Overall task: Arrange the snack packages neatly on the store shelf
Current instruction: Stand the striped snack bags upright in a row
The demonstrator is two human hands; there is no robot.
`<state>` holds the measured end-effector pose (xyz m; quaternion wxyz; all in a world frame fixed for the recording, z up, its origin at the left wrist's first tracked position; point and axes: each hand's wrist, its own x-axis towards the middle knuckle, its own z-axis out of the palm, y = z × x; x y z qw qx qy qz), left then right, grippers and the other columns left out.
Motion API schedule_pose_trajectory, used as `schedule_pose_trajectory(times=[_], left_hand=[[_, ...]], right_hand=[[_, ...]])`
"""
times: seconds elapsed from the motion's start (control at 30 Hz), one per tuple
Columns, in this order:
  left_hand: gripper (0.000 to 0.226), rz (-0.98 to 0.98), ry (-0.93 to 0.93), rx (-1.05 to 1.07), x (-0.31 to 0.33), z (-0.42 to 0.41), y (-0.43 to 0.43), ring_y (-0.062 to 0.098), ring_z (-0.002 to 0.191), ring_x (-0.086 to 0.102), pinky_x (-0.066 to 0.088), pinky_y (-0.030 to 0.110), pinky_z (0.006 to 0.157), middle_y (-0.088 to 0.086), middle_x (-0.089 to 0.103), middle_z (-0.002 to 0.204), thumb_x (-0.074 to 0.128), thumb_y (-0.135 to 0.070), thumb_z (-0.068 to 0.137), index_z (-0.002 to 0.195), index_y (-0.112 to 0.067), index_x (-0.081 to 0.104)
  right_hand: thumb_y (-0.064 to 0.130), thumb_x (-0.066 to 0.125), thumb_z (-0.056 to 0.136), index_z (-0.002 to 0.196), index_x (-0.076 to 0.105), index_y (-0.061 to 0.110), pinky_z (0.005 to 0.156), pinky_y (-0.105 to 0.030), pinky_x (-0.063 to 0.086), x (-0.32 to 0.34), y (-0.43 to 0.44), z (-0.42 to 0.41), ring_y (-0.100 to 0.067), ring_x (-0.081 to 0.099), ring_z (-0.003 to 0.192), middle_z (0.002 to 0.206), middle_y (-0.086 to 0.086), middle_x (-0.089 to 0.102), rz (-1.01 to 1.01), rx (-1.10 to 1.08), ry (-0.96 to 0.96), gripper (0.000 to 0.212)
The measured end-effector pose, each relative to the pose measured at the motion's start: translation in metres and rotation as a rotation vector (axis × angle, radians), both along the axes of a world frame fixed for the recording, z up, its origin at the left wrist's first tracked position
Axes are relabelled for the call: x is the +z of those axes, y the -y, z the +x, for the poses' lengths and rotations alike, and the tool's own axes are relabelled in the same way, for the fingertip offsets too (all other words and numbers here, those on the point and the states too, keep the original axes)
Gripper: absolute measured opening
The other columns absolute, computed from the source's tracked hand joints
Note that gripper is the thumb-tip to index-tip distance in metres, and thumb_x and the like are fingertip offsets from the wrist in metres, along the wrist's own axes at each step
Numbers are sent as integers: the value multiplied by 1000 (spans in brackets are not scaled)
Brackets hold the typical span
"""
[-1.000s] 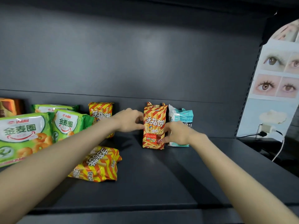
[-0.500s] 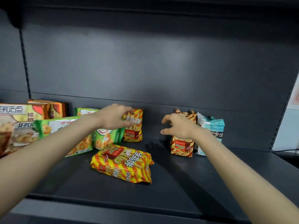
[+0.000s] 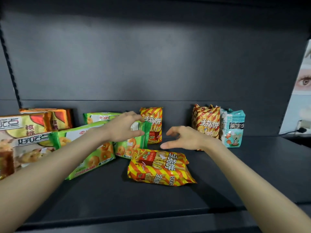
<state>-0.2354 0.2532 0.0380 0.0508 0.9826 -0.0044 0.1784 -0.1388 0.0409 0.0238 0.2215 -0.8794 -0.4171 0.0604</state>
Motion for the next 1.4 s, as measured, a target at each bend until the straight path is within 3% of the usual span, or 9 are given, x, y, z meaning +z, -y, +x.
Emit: schedule_pose_trajectory(times=[0.17, 0.33, 0.43, 0.57, 0.73, 0.9, 1.07, 1.23, 1.4], left_hand=[[48, -73, 62, -89, -8, 3, -7, 16, 130, 39, 32, 32, 105, -1, 42, 140, 59, -42, 88, 130, -22, 51], [37, -145, 143, -238, -11, 6, 6, 10, 122, 45, 30, 22, 97, -6, 54, 127, 61, -39, 88, 120, -21, 60], [42, -291, -15, -323, -15, 9, 13, 7, 112, 56, 45, 23, 93, -8, 62, 118, 69, -39, 81, 118, -21, 62], [71, -411, -391, -339, -21, 16, 18, 5, 122, 48, 40, 18, 99, -12, 49, 131, 74, -37, 78, 138, -18, 42], [60, -537, -585, -349, -28, 27, 25, 5, 104, 64, 53, 21, 88, -9, 64, 117, 76, -26, 77, 129, -21, 47], [58, -657, -402, -277, -25, 35, 27, 9, 110, 60, 50, 26, 95, -8, 61, 115, 80, -27, 73, 121, -19, 47], [95, -808, -190, -203, -26, 44, 31, 9, 113, 58, 49, 34, 98, -9, 57, 127, 85, -47, 58, 135, -21, 34], [61, -700, -101, -192, -20, 50, 32, 12, 106, 63, 51, 37, 96, -4, 66, 117, 80, -31, 71, 124, -15, 53], [28, -555, 210, -128, 12, 54, 15, 12, 90, 67, 53, 31, 90, 0, 71, 99, 79, -19, 74, 99, -11, 68]], right_hand=[[65, 68, 67, 147, 24, 22, 97, -41, 49, -16, -4, -9, -24, 40, 133, 151, 0, 31, -264, -113, -275, 102], [57, 74, 68, 139, 41, 12, 96, -34, 50, -22, -2, -12, -18, 54, 118, 135, 0, 52, -197, -120, -268, 90], [54, 80, 60, 122, 59, 13, 94, -34, 51, -15, 3, -9, -15, 63, 105, 116, 2, 66, -140, -108, -200, 77], [42, 86, 58, 105, 65, 16, 82, -28, 55, 4, 15, -3, -10, 64, 93, 101, 5, 68, -60, -84, -33, 58], [32, 89, 55, 92, 71, 21, 77, -24, 54, 14, 20, 5, -7, 64, 87, 91, 10, 69, 88, -33, 27, 42], [26, 86, 62, 132, 45, 24, 84, -18, 46, 14, 19, 14, -8, 51, 114, 122, 10, 53, 499, -101, 40, 81], [37, 83, 63, 138, 32, 22, 87, -32, 53, 10, 22, 30, -8, 60, 104, 118, 10, 57, 648, -164, -273, 92], [18, 75, 77, 116, 50, 18, 73, -36, 60, 14, 18, 42, -17, 70, 92, 111, -6, 66, 662, -55, -332, 46], [18, 73, 79, 118, 45, 20, 65, -26, 57, 6, 10, 57, -14, 64, 94, 106, 3, 61, 609, -114, -207, 48]])
